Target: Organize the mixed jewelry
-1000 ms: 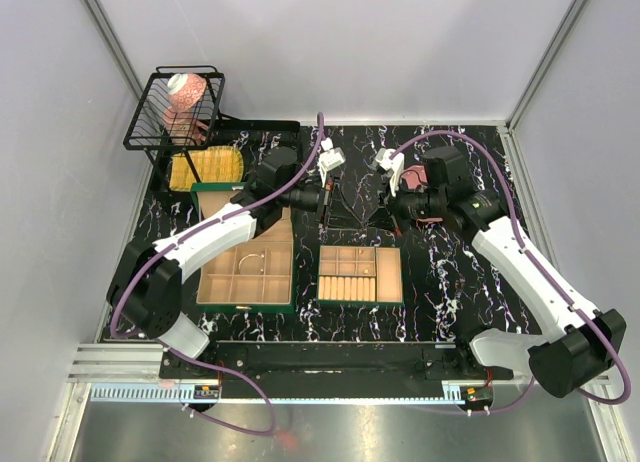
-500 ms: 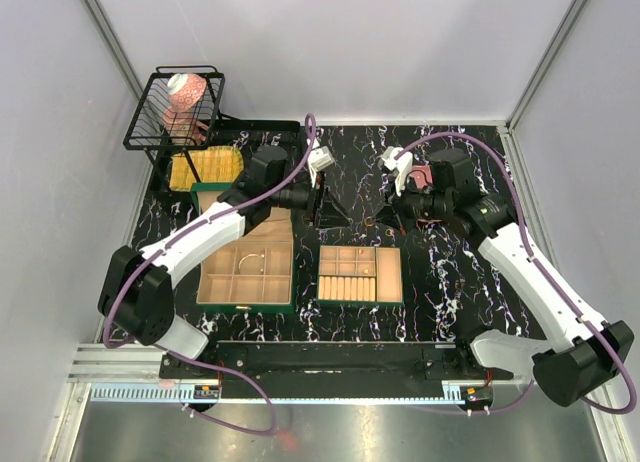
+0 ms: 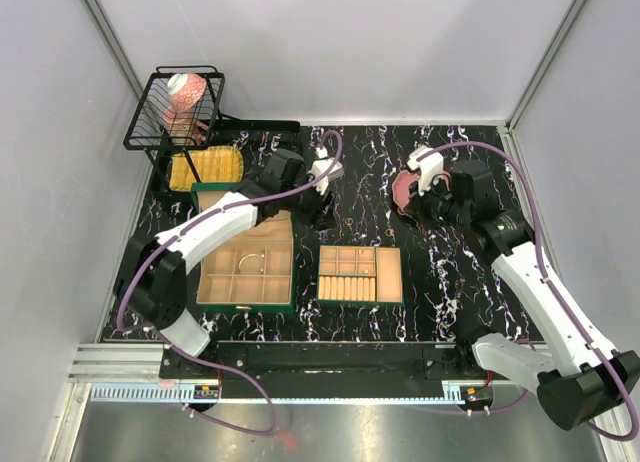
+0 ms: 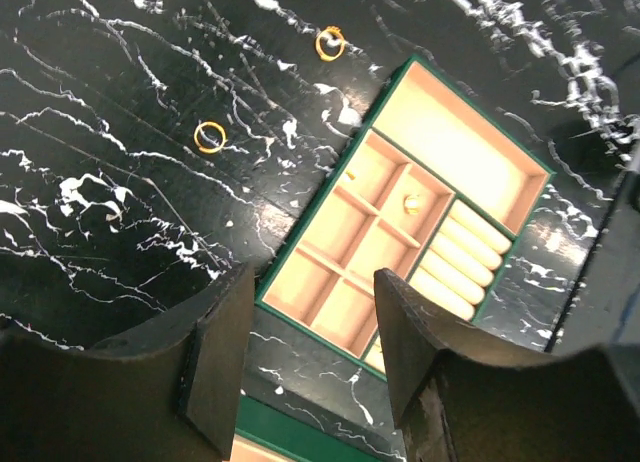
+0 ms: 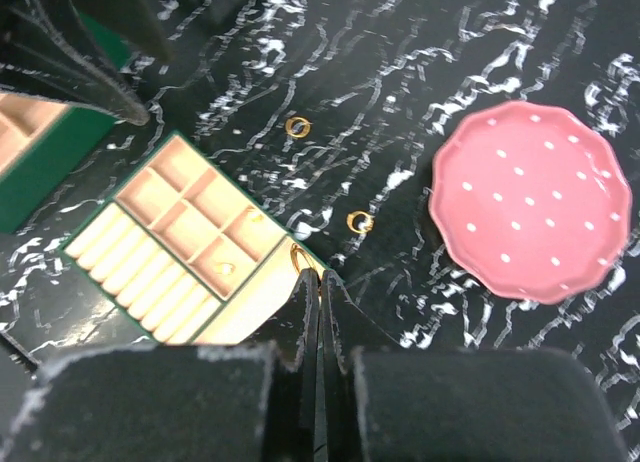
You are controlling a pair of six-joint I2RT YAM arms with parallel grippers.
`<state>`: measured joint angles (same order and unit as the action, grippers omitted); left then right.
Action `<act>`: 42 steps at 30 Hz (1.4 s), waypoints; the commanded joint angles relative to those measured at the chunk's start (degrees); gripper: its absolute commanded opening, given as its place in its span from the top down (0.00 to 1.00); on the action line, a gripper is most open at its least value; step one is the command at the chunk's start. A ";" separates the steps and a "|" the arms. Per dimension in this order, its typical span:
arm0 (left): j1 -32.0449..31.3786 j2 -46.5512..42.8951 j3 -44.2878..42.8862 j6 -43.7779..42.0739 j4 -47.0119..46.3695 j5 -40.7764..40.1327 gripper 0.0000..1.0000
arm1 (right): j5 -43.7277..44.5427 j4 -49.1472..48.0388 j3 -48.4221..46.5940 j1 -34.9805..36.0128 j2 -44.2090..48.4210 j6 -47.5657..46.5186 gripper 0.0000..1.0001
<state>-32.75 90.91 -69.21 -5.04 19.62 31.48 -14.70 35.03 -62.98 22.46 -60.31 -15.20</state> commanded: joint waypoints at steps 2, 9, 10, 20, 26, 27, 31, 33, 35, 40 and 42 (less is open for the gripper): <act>-2.93 5.66 -5.76 -4.10 5.42 -10.20 0.46 | 6.70 -2.33 0.93 -3.20 2.13 0.52 1.00; -7.14 12.00 -9.62 -7.18 9.39 -18.91 0.46 | 6.35 -1.71 1.10 -7.95 0.72 0.88 1.00; -7.41 13.22 -10.06 -7.61 9.82 -20.74 0.46 | 6.26 -1.54 1.19 -8.13 0.64 0.88 1.00; -10.14 17.54 -12.62 -11.31 12.20 -27.88 0.46 | 4.86 -0.92 2.07 -9.01 0.02 0.61 1.00; -10.58 18.16 -11.92 -14.38 14.31 -28.23 0.48 | 3.98 -1.19 2.25 -9.45 -0.86 0.61 1.00; -10.75 18.07 -11.39 -15.17 14.40 -28.23 0.49 | 3.89 -1.27 2.34 -9.45 -1.03 0.70 1.00; -11.45 18.42 -10.60 -16.66 14.66 -27.62 0.50 | 3.80 -1.63 2.86 -9.54 -0.95 0.70 1.00; -11.89 19.03 -10.68 -17.63 15.01 -27.44 0.50 | 3.80 -1.80 3.04 -9.63 -0.68 0.70 1.00; -12.16 19.56 -10.94 -18.34 15.36 -27.18 0.51 | 3.80 -1.80 3.30 -9.71 -0.51 0.70 1.00; -12.51 21.58 -12.26 -20.18 16.86 -26.39 0.54 | 4.50 -1.72 3.48 -9.80 0.37 0.44 1.00; -12.51 22.37 -12.61 -20.54 17.38 -26.04 0.56 | 4.68 -1.54 3.39 -9.98 0.64 0.35 1.00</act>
<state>-45.08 111.90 -79.15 -23.27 35.51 5.15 -10.11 34.98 -59.46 12.97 -61.25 -14.85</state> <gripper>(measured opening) 0.455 0.011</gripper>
